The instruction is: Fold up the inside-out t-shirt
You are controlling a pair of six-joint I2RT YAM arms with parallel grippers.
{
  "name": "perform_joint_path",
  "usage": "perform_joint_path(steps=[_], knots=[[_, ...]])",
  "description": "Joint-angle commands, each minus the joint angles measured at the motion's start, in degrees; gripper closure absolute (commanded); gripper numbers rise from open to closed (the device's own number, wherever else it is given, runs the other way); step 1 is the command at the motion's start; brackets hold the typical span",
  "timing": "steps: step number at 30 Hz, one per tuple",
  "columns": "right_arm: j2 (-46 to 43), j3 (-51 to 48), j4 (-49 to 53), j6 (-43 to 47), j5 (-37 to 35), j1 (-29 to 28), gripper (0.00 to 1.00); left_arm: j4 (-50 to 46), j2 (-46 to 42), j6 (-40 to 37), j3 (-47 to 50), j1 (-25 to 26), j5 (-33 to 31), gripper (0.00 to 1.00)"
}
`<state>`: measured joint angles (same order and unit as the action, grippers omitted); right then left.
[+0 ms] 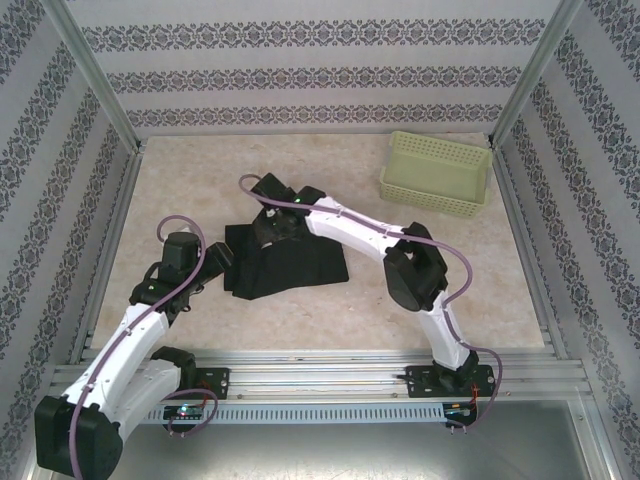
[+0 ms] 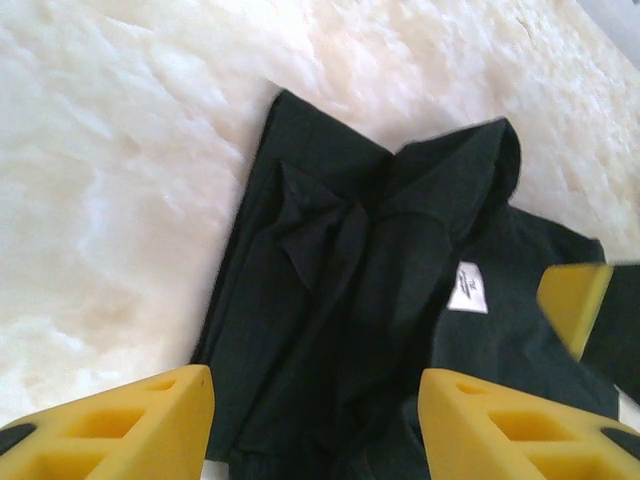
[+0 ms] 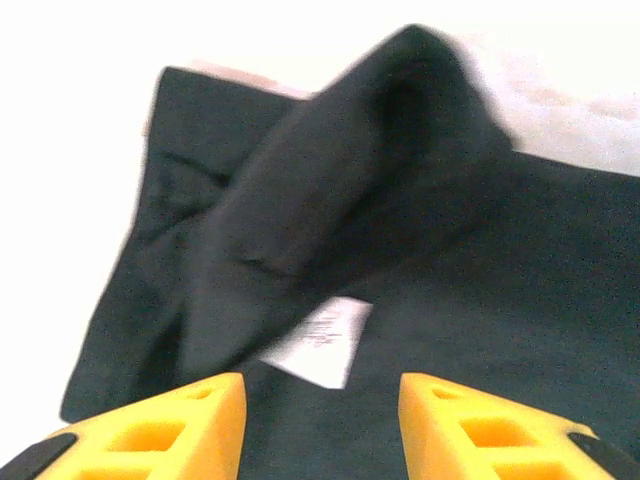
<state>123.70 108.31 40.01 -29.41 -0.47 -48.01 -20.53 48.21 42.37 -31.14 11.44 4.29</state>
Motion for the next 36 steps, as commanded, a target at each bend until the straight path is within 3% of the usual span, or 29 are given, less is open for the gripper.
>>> perform_joint_path(steps=[1, 6, 9, 13, 18, 26, 31, 36], knots=[[-3.75, -1.59, -0.63, 2.46, -1.53, 4.68, 0.56, 2.08, 2.94, -1.01, -2.53, 5.43, 3.57, 0.44], [-1.16, -1.57, -3.06, 4.60, 0.71, 9.16, 0.56, 5.56, 13.00, -0.35, -8.11, 20.20, -2.60, 0.44], [2.07, 0.65, -2.93, 5.51, 2.08, 10.44, 0.55, 8.47, 20.24, 0.83, -10.08, 23.17, -2.09, 0.44], [5.87, 1.15, -2.22, 3.85, 2.75, 12.54, 0.56, 9.37, 28.43, 2.35, -10.09, 21.30, -3.73, 0.44], [5.69, -6.24, -3.14, 1.52, 0.11, 15.08, 0.58, 11.49, 31.50, 3.40, -5.68, 12.05, -0.61, 0.47], [-10.92, -38.01, -17.24, -7.25, 0.60, 14.51, 0.64, 7.15, 32.42, -2.55, -9.09, 6.94, -2.12, 0.47], [-22.37, -54.43, -20.11, -13.87, -2.12, 7.95, 0.67, 4.90, 36.72, -5.86, -15.39, 6.79, -0.01, 0.47], [-32.78, -57.36, -13.30, -16.93, -9.51, -0.73, 0.66, 2.09, 37.28, -8.88, -19.59, 7.61, 2.24, 0.48]])
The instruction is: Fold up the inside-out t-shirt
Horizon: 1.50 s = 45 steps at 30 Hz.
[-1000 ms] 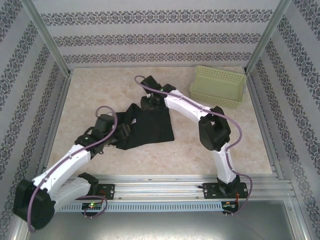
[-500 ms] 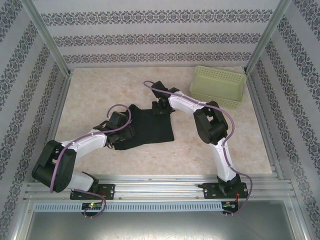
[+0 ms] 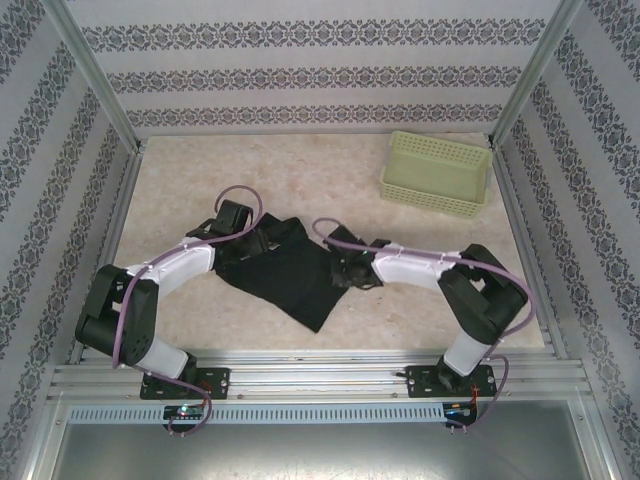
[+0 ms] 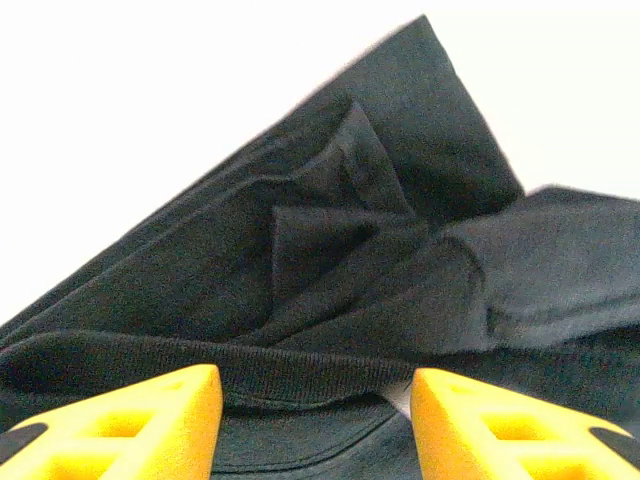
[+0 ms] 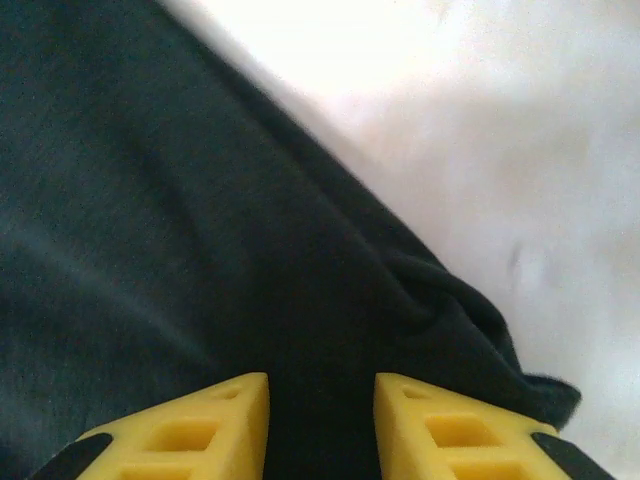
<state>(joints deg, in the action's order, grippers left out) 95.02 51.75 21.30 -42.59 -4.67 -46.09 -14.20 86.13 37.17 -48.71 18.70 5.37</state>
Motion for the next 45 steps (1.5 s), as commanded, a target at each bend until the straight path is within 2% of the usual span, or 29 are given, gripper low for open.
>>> perform_joint_path(steps=[1, 3, 6, 11, 14, 19, 24, 30, 33, 37, 41, 45], knots=[[-5.75, -0.01, 6.64, -2.68, -7.39, -3.39, 0.64, -5.05, -1.77, -3.92, -2.18, 0.98, 0.36, 0.48], [-7.46, 1.44, 5.50, 0.55, -9.13, -3.57, 0.61, -6.46, -4.71, -3.75, -1.59, 2.21, -1.77, 0.47], [-4.50, 6.26, 2.77, 6.99, -9.03, -3.48, 0.60, -6.61, -12.43, -0.53, 2.95, 2.61, -4.97, 0.47], [8.28, 18.31, 1.92, 13.97, -6.07, -3.13, 0.59, -7.67, -26.31, 6.55, 12.72, 2.48, -10.24, 0.46], [15.38, 24.99, 2.58, 16.49, -4.76, -2.59, 0.59, -7.91, -28.95, 8.07, 15.81, 1.26, -10.06, 0.41], [23.66, 35.42, 3.84, 19.74, -1.60, -1.19, 0.59, -2.66, -24.05, 8.23, 17.34, -4.61, -2.15, 0.39], [28.98, 46.14, 4.36, 22.00, 2.21, 0.35, 0.59, 3.99, -15.04, 6.64, 14.34, -6.23, 1.42, 0.40], [38.13, 60.46, 8.30, 23.02, 7.32, 2.96, 0.62, 11.89, -6.60, 5.44, 9.94, -7.29, 6.94, 0.52], [39.46, 65.44, 12.18, 23.64, 7.53, 3.83, 0.62, 12.95, -4.88, 3.47, 6.62, -7.42, 9.29, 0.58], [33.53, 61.52, 12.07, 25.12, 6.14, 4.97, 0.52, 12.40, -8.47, 0.75, 5.86, -7.40, 8.31, 0.57], [24.40, 49.93, 9.23, 25.03, 4.13, 6.87, 0.42, 8.38, -14.59, 0.28, 8.78, -7.39, 3.76, 0.46], [16.31, 35.97, 2.77, 23.03, 4.63, 9.30, 0.29, 3.48, -16.43, 3.57, 11.52, -7.50, 1.37, 0.40]])
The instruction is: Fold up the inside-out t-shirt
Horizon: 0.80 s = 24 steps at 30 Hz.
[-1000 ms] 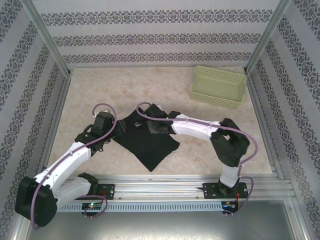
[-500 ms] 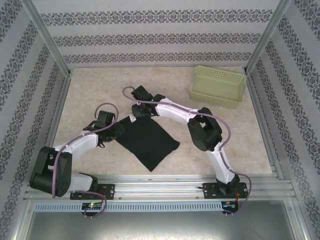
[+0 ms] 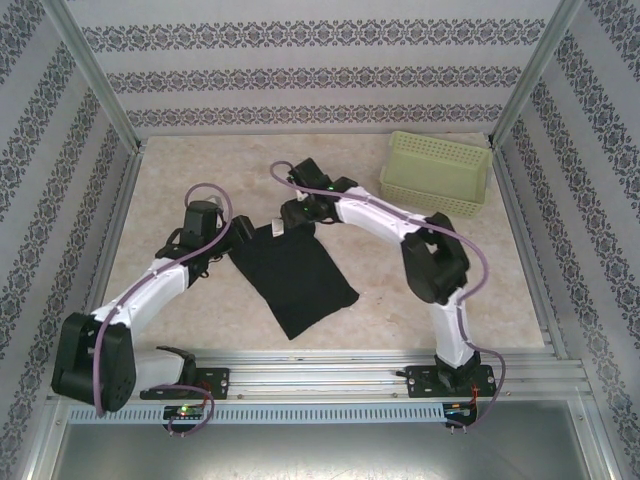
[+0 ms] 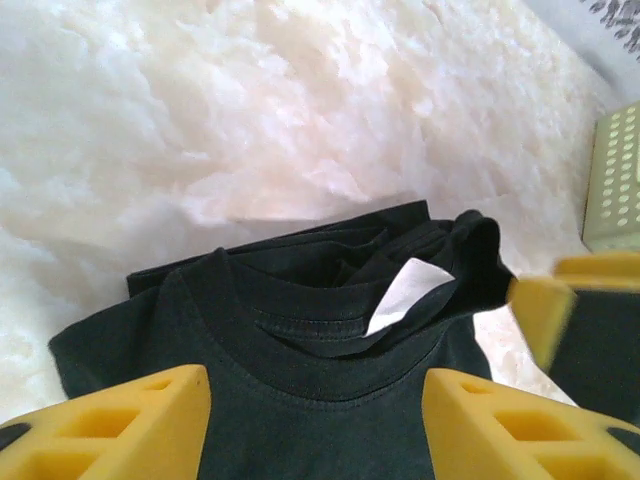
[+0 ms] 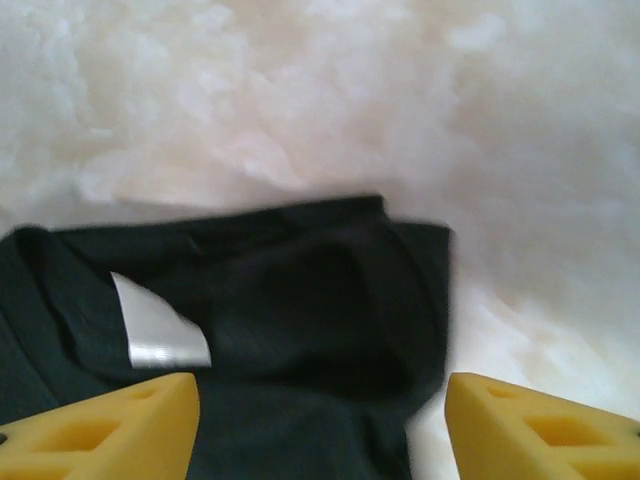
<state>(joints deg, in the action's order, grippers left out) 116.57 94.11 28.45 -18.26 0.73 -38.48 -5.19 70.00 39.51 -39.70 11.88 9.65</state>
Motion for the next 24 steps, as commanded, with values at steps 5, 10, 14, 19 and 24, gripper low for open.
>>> perform_joint_path(steps=[5, 10, 14, 19, 24], knots=[[-5.71, -13.94, -10.15, -2.83, 4.43, 3.69, 0.23, -3.44, 2.21, 4.90, 5.01, -0.67, -1.25, 0.37], [1.05, -9.65, -9.48, -2.15, 7.47, 3.20, 0.20, 0.14, 10.70, 5.46, 2.78, -0.67, 1.87, 0.36], [6.93, -3.99, -7.12, -1.52, 7.66, 2.71, 0.17, 4.78, 18.74, 5.25, -0.24, -0.60, 5.70, 0.36], [11.83, 2.07, -4.43, -1.08, 8.07, 1.45, 0.17, 11.45, 25.56, 6.13, -3.17, -0.51, 10.76, 0.40], [16.34, 8.44, -0.10, -1.69, 6.98, -0.90, 0.19, 12.73, 29.17, 5.68, -6.52, 0.07, 13.12, 0.45]])
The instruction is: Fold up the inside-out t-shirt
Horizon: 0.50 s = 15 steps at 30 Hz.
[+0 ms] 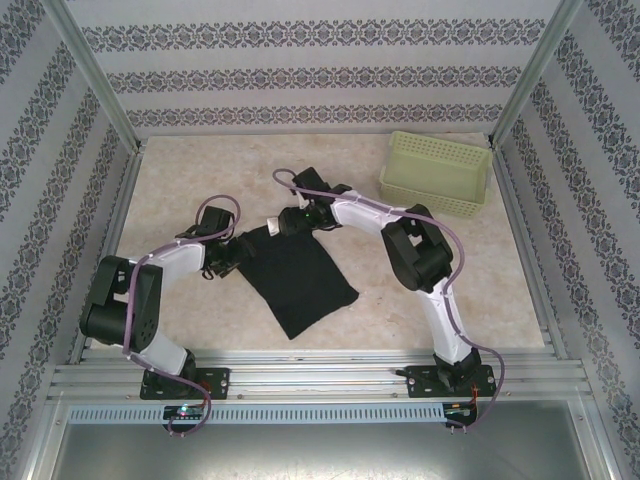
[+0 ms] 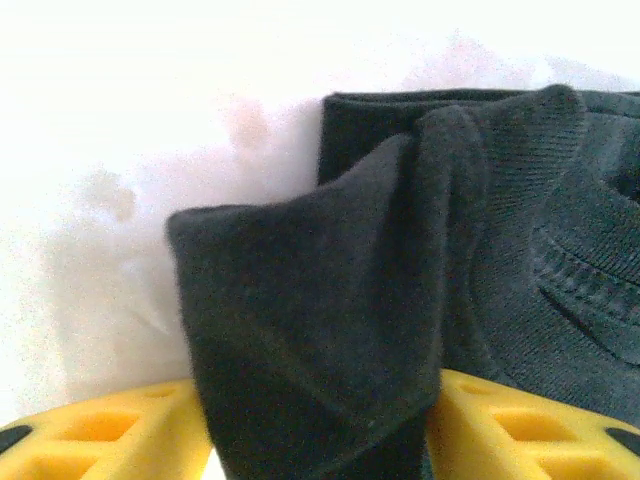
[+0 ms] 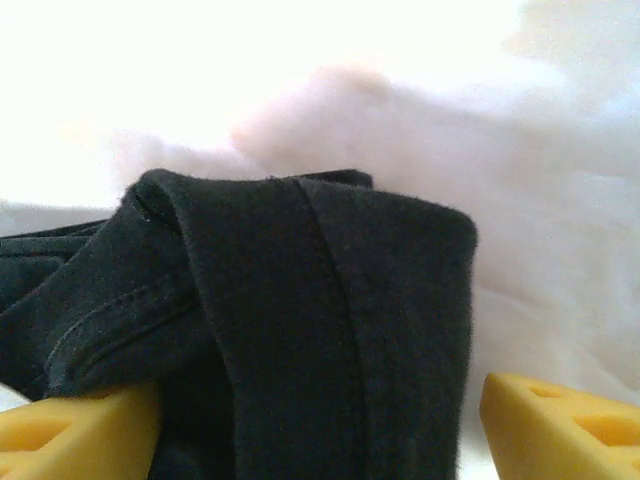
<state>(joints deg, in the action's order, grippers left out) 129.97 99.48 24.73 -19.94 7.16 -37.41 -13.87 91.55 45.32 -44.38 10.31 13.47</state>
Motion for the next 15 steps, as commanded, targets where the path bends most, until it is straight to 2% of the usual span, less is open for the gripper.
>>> perform_joint_path(steps=[1, 7, 15], knots=[[3.62, 4.18, 4.63, -0.01, -0.15, -2.54, 0.19, 21.80, 7.64, -0.06, -2.08, 1.86, 9.52, 0.47], [5.39, 6.64, 8.40, -1.45, -3.85, -4.84, 0.29, 22.76, 5.73, -0.64, -1.62, 2.86, 9.03, 0.52], [1.75, 0.10, 5.29, -4.61, -2.69, -7.75, 0.53, 23.10, 4.78, -1.54, -1.76, 3.70, 9.25, 0.53]])
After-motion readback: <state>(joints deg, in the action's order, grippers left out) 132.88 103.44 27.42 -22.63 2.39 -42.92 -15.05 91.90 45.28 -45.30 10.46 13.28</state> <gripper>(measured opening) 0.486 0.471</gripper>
